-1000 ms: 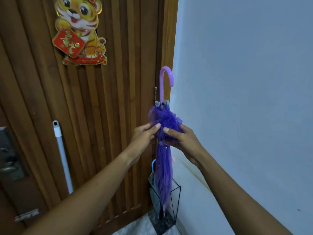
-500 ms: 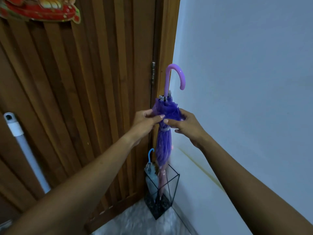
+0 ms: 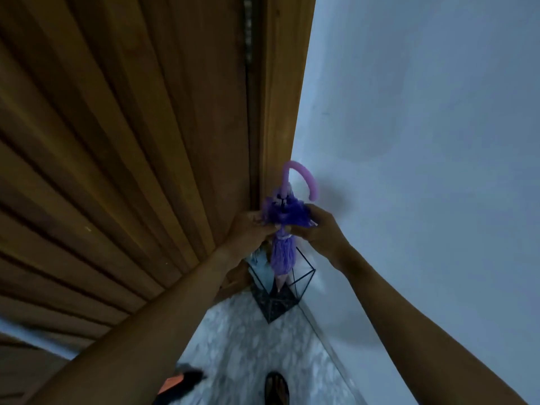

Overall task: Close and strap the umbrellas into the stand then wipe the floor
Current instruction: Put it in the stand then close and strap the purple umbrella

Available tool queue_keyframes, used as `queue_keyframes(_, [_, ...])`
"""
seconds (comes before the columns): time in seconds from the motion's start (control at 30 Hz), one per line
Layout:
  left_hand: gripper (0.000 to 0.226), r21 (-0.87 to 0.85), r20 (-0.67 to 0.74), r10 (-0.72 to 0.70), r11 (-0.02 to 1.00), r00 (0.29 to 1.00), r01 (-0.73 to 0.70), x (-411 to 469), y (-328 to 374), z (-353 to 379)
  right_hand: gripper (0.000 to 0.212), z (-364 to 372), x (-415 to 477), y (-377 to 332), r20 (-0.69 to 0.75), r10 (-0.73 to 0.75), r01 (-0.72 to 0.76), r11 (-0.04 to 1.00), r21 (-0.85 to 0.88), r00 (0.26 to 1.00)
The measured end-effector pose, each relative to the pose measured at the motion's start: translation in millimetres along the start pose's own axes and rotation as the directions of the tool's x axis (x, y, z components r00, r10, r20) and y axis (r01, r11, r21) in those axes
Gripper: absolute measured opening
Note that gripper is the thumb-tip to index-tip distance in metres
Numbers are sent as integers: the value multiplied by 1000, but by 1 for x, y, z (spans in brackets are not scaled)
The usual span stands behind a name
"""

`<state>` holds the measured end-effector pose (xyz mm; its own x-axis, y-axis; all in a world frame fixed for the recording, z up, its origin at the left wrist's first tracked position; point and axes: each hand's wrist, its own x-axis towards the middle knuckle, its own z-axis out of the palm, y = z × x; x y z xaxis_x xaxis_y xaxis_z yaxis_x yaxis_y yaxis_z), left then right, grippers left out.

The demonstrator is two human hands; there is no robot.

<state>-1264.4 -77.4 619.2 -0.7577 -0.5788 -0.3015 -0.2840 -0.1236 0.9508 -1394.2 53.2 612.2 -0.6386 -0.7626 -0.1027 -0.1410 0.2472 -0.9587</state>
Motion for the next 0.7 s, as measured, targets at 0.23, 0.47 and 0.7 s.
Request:
queue_keyframes(0.23, [31,-106,-49,-287,954,957,281,89,-109,29,39,1,63,137,-36,155,-153,987,44,987])
queue_keyframes(0.47, [31,-169,-118,-398,911,910,377,149,-208,64,30,18,93,258,-32,255,-255,967,2,966])
queue_keyframes(0.7, [29,-164,-234,-416,908,879,387,181,-274,77,6,39,115,332,-32,328,-330,941,-76,944])
